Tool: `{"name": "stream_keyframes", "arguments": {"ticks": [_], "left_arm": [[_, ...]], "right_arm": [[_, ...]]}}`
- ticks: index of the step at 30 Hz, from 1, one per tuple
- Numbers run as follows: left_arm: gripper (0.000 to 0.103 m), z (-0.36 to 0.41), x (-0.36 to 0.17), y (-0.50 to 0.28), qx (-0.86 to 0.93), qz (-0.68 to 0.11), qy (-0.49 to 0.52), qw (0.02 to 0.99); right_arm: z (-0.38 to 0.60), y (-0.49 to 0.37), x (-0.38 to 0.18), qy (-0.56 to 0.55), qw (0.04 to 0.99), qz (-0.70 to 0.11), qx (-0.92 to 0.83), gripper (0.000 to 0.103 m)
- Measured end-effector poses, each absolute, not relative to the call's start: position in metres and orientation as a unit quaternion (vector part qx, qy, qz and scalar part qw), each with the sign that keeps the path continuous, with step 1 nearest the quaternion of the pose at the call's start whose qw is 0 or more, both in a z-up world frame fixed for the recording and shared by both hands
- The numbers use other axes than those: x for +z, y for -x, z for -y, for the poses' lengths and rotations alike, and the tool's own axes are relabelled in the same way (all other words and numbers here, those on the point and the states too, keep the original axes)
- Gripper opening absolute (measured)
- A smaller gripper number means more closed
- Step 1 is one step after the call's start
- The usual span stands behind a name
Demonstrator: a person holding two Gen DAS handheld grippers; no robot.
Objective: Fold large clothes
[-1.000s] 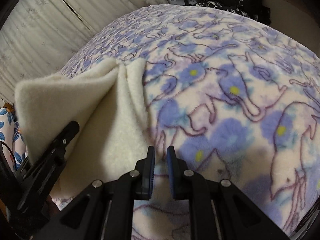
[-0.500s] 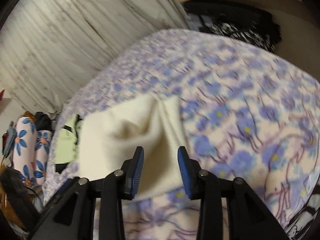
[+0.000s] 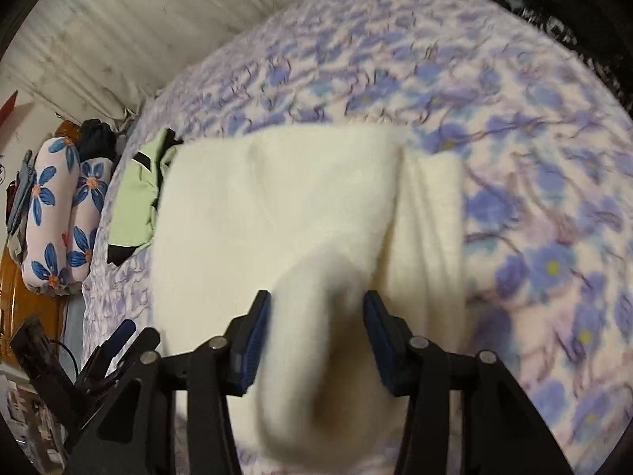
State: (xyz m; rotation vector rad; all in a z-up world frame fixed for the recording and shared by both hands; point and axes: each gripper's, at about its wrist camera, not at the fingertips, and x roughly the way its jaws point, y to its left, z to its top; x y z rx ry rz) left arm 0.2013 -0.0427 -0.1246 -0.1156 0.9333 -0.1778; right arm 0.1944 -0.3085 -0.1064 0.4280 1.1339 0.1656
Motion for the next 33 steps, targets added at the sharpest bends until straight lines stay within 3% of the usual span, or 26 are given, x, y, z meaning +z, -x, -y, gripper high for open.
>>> {"name": "stream_keyframes", "arguments": {"ticks": [3, 7, 12, 18, 22, 29, 32, 33], "left_arm": [[0.078, 0.046, -0.13, -0.21, -0.107, -0.455, 0.061, 0.882], [0.074, 0.058, -0.123, -0.214, -0.126, -0.449, 0.036, 0.884], [0.055, 0.077, -0.121, -0.209, -0.169, -0.445, 0.027, 0.879], [0.055, 0.12, -0.128, -0.192, -0.175, -0.408, -0.06, 0.894], [0.057, 0.141, -0.133, -0.185, -0.147, -0.387, -0.123, 0.902], [0.062, 0.118, -0.127, -0.196, -0.173, -0.414, -0.066, 0.891], [0.064, 0.107, -0.122, -0.208, -0.196, -0.436, -0.035, 0.878], [0.065, 0.102, -0.12, -0.213, -0.2, -0.44, -0.02, 0.875]], "right_arm": [[0.308, -0.196, -0.116, -0.185, 0.823, -0.531, 0.079, 0.02], [0.315, -0.158, -0.084, -0.157, 0.869, -0.461, 0.093, 0.017], [0.32, -0.125, -0.076, -0.124, 0.895, -0.421, 0.081, 0.017], [0.35, -0.131, -0.148, -0.146, 0.878, -0.455, 0.028, 0.017], [0.353, -0.129, -0.148, -0.165, 0.877, -0.451, 0.022, 0.018], [0.364, -0.134, -0.118, -0.193, 0.866, -0.46, 0.036, 0.029], [0.374, -0.14, -0.104, -0.222, 0.87, -0.437, 0.044, 0.046], [0.377, -0.147, -0.101, -0.225, 0.872, -0.433, 0.04, 0.047]]}}
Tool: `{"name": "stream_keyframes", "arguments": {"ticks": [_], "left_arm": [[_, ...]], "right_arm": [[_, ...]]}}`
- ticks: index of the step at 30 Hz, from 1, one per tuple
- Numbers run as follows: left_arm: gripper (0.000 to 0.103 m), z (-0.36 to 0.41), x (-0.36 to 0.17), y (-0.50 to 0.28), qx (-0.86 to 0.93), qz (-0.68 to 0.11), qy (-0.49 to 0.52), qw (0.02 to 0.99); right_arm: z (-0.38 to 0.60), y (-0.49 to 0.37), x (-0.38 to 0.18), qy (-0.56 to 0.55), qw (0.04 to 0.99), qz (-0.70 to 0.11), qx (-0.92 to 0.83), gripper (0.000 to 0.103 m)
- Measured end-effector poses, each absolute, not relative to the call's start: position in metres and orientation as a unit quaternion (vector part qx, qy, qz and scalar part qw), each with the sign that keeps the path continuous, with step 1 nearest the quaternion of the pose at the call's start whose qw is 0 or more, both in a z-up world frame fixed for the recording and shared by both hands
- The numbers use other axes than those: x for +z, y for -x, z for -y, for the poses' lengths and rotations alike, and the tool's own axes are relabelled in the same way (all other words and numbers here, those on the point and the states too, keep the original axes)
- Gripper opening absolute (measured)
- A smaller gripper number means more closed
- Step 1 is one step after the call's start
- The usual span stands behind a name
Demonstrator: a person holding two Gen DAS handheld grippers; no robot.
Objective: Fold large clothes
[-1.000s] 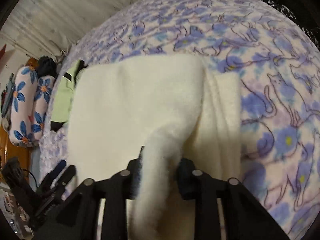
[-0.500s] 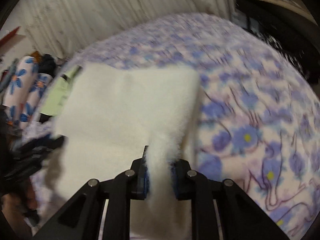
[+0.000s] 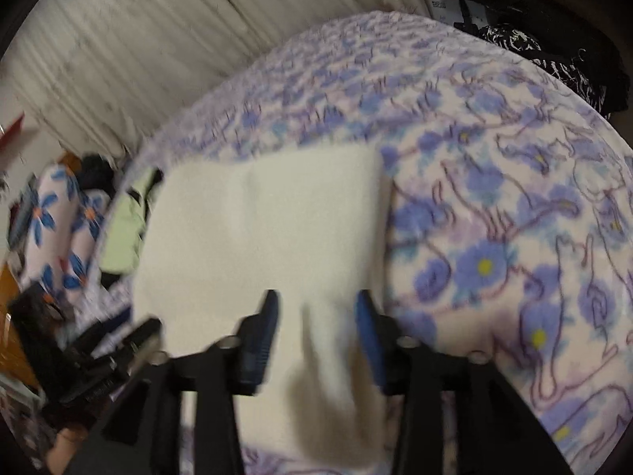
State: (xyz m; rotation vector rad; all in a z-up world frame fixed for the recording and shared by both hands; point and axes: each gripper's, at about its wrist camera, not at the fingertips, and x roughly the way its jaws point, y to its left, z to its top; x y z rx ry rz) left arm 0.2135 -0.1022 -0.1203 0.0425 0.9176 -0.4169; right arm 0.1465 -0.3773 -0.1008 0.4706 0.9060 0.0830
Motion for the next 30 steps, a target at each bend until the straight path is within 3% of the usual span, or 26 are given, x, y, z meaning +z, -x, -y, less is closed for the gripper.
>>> {"name": "stream_keyframes", "arguments": {"ticks": [4, 9, 12, 15, 20, 24, 30], "left_arm": [[0.065, 0.091, -0.117, -0.244, -0.2, -0.461, 0.036, 0.864], [0.069, 0.102, -0.118, -0.275, -0.192, -0.473, 0.023, 0.86], [0.065, 0.109, -0.116, -0.289, -0.177, -0.469, -0.003, 0.865], [0.065, 0.11, -0.12, -0.3, -0.163, -0.466, -0.018, 0.869], [0.071, 0.109, -0.136, -0.309, -0.156, -0.465, -0.024, 0.871], [0.072, 0.106, -0.135, -0.309, -0.16, -0.467, -0.017, 0.869], [0.071, 0.091, -0.119, -0.299, -0.159, -0.469, 0.004, 0.869]], "right_arm": [[0.385, -0.179, -0.106, -0.235, 0.864, -0.443, 0.031, 0.047], [0.395, -0.225, -0.143, -0.271, 0.835, -0.479, 0.022, 0.046], [0.389, -0.233, -0.142, -0.244, 0.847, -0.471, 0.022, 0.025], [0.393, -0.236, -0.143, -0.243, 0.861, -0.447, 0.02, 0.02], [0.402, -0.243, -0.163, -0.267, 0.847, -0.46, 0.012, 0.026], [0.399, -0.237, -0.154, -0.247, 0.848, -0.469, -0.007, 0.045], [0.396, -0.213, -0.131, -0.222, 0.852, -0.473, -0.018, 0.046]]}}
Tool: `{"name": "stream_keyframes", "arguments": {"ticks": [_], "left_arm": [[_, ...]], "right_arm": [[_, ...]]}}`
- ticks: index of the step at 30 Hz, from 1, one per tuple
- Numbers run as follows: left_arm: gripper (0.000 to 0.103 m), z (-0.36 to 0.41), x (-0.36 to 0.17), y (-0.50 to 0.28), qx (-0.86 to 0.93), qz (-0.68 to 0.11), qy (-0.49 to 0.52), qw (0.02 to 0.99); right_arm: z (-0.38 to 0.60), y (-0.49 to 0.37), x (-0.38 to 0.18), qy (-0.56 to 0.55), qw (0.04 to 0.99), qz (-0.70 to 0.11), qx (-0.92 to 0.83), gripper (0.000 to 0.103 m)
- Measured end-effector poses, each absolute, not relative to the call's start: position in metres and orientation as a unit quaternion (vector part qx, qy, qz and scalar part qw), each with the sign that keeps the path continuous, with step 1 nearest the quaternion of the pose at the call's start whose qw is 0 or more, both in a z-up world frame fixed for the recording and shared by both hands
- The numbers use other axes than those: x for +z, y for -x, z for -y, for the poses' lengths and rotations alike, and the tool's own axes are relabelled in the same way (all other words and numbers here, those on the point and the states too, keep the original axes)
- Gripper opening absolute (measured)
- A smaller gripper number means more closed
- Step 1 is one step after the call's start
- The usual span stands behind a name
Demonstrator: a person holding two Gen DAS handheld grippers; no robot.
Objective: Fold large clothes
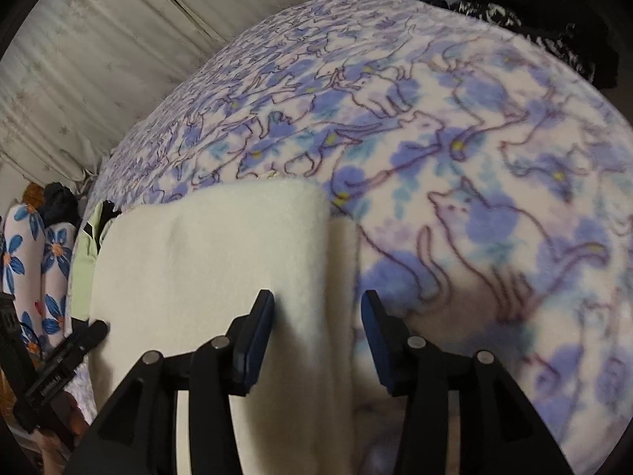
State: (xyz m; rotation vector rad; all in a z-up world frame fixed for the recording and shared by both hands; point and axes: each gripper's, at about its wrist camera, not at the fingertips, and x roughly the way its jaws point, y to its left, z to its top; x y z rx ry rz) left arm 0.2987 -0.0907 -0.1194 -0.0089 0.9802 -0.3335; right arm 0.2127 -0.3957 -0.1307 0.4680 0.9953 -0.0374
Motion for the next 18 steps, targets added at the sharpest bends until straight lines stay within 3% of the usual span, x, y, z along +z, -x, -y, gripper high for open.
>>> {"name": "stream_keyframes", "arguments": {"ticks": [18], "left_arm": [[0.072, 0.043, -0.077, -0.216, -0.143, -0.493, -0.01, 0.858]], "right_arm": [[0.343, -0.12, -0.076, -0.149, 0.872, -0.464, 0.04, 0.049]]}}
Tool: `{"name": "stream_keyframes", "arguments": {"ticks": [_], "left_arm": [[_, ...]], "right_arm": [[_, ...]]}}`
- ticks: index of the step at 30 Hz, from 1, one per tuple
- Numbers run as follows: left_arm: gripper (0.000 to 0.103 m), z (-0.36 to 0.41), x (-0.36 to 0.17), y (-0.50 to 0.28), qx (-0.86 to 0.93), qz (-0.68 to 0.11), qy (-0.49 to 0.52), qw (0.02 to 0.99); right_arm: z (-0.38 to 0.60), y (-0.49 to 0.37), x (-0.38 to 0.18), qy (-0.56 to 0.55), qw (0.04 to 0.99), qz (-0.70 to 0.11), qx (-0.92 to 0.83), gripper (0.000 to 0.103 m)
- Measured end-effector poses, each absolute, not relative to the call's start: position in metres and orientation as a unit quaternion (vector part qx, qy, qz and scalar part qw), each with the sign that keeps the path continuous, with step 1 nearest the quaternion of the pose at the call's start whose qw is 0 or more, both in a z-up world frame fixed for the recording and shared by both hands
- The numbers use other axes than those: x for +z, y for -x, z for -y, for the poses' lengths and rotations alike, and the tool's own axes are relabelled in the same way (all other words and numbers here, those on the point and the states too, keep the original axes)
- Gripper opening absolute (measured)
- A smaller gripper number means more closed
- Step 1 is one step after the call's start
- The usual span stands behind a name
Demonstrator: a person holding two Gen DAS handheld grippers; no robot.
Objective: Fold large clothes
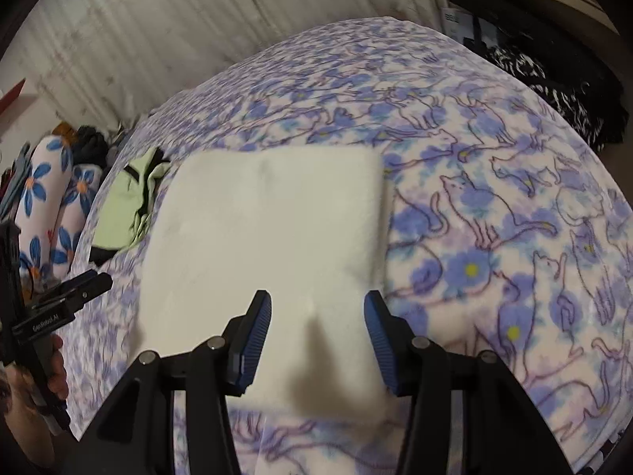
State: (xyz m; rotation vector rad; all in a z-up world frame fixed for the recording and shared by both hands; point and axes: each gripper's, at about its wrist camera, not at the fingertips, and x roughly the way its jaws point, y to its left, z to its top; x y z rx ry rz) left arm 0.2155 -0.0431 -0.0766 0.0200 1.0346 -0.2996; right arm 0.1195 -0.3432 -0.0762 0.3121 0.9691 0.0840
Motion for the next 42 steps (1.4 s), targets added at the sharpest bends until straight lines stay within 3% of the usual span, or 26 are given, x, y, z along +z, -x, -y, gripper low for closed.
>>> {"name": "stream_keyframes", "arguments": {"ticks": [2, 6, 10, 13, 15, 17, 28, 31, 35, 42], "left_arm": [[0.072, 0.042, -0.077, -0.209, -0.145, -0.503, -0.006, 0.852], [0.072, 0.045, -0.081, -0.194, -0.15, -0.523, -0.021, 0.839], [0.072, 0.048, -0.086, -0.182, -0.165, -0.532, -0.028, 0.83], [0.083, 0.048, -0.09, -0.177, -0.171, -0.541, -0.02, 0.823], [0.086, 0.045, -0.093, -0.177, -0.17, -0.544, -0.011, 0.821], [0.086, 0.043, -0.096, -0.179, -0.171, -0.55, -0.002, 0.818], [0.086, 0.046, -0.129, -0.205, -0.21, -0.581, 0.057, 0.784], [0.097, 0.049, -0.141, -0.213, -0.215, -0.59, 0.072, 0.775], [0.103, 0.052, -0.149, -0.225, -0.221, -0.571, 0.087, 0.786], [0.103, 0.065, -0.175, -0.247, -0.244, -0.581, 0.113, 0.768]], "right_arm": [[0.338, -0.112, -0.074, -0.15, 0.87, -0.466, 0.051, 0.05], [0.328, -0.102, -0.073, -0.14, 0.869, -0.471, 0.061, 0.062], [0.322, -0.096, -0.074, -0.137, 0.865, -0.477, 0.07, 0.064], [0.322, -0.093, -0.077, -0.137, 0.863, -0.481, 0.07, 0.067], [0.322, -0.092, -0.078, -0.137, 0.864, -0.479, 0.072, 0.082], [0.323, -0.091, -0.079, -0.137, 0.864, -0.478, 0.076, 0.087], [0.343, -0.111, -0.098, -0.159, 0.865, -0.468, 0.083, 0.094], [0.35, -0.12, -0.108, -0.16, 0.86, -0.478, 0.076, 0.094], [0.363, -0.138, -0.129, -0.184, 0.84, -0.504, 0.076, 0.094], [0.379, -0.177, -0.171, -0.251, 0.793, -0.541, 0.125, 0.094]]}}
